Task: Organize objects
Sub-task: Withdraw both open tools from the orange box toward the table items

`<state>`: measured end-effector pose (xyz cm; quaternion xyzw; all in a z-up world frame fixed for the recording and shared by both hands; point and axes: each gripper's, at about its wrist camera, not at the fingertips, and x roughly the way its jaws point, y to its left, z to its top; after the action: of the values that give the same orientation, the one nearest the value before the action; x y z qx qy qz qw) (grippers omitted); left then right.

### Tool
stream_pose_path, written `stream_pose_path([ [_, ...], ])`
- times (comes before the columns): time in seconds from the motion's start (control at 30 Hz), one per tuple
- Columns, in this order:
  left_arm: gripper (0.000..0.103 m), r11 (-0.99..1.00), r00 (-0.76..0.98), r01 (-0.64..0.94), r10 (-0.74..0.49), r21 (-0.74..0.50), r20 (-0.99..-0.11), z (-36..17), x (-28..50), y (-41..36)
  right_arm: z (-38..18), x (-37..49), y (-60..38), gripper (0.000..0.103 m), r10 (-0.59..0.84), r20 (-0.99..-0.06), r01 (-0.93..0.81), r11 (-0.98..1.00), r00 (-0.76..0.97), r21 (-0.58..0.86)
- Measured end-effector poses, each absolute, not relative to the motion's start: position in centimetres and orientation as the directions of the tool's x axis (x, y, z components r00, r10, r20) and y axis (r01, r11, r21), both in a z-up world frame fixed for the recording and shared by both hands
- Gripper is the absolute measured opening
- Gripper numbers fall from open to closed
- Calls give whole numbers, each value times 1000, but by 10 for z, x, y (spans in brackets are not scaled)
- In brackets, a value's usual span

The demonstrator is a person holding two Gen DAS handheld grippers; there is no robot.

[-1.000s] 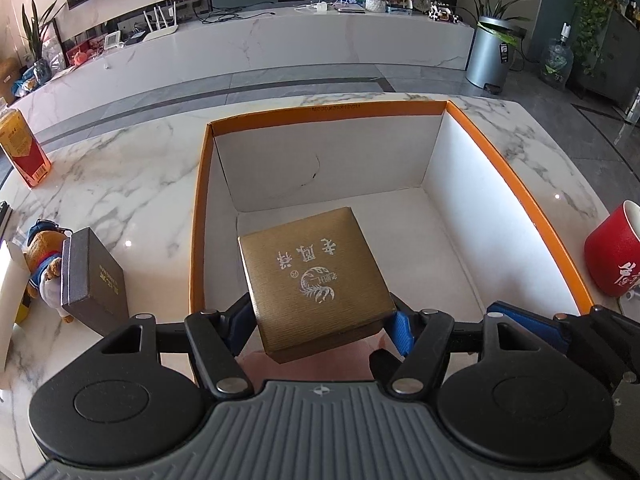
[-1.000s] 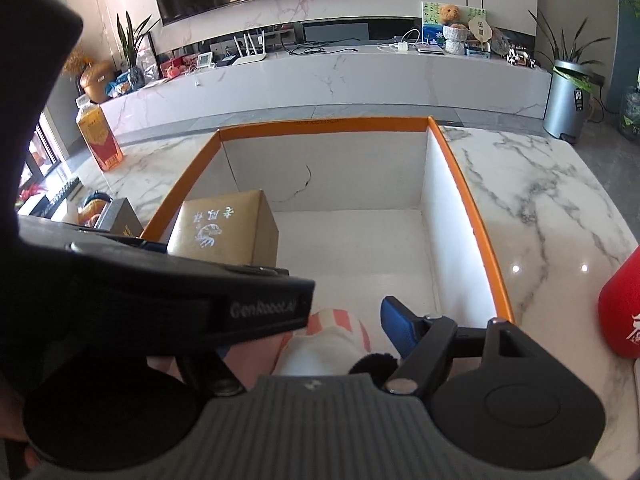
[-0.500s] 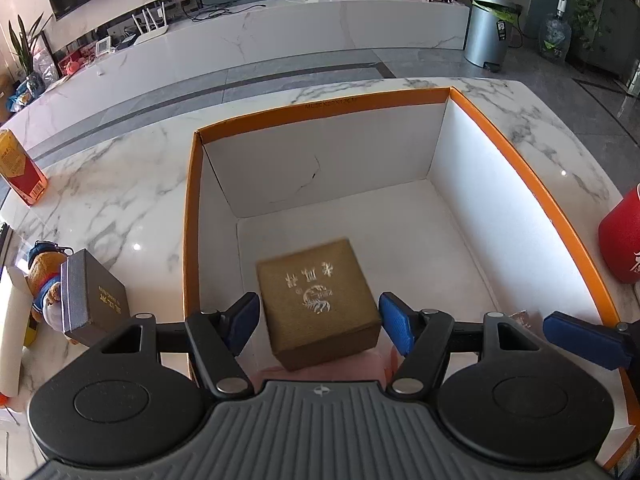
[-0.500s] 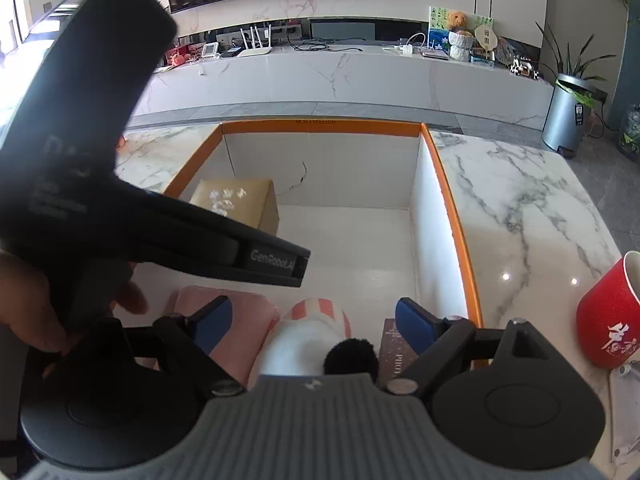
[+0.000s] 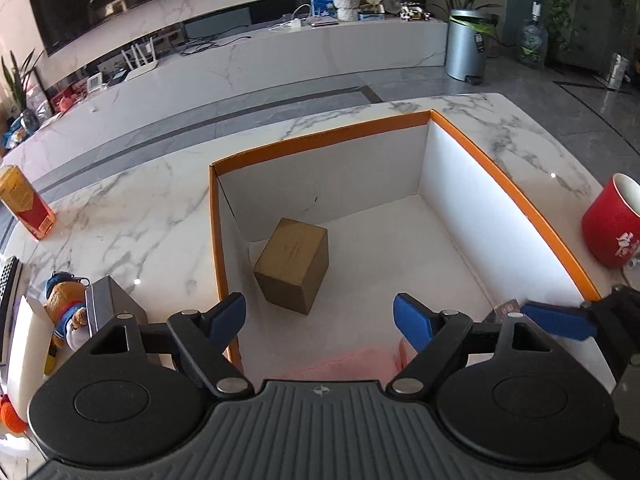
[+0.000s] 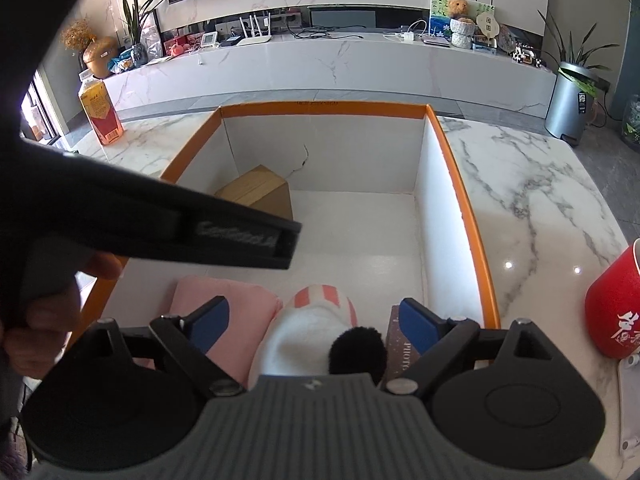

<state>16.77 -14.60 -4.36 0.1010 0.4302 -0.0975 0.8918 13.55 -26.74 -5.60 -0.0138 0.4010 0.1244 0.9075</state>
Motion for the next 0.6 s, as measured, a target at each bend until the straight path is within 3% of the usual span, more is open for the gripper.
stream_pose_path([
  [0.17, 91, 955, 607, 295, -166, 27, -777, -31, 151, -128, -47, 129, -257, 95, 219, -714, -247, 967, 665, 67],
  [0.3, 91, 972, 639, 221, -79, 84, -765, -17, 138, -109, -29, 117, -249, 96, 218, -667, -263, 964, 712, 34],
  [0.43, 92, 986, 659, 150, -50, 66, -750, 1, 124, -71, -11, 104, -241, 100, 243, -620, -292, 956, 746, 23],
  [0.6, 92, 977, 679, 71, 101, 202, -727, 5, 100, -27, 8, 94, -219, 100, 281, -561, -317, 948, 779, 34],
])
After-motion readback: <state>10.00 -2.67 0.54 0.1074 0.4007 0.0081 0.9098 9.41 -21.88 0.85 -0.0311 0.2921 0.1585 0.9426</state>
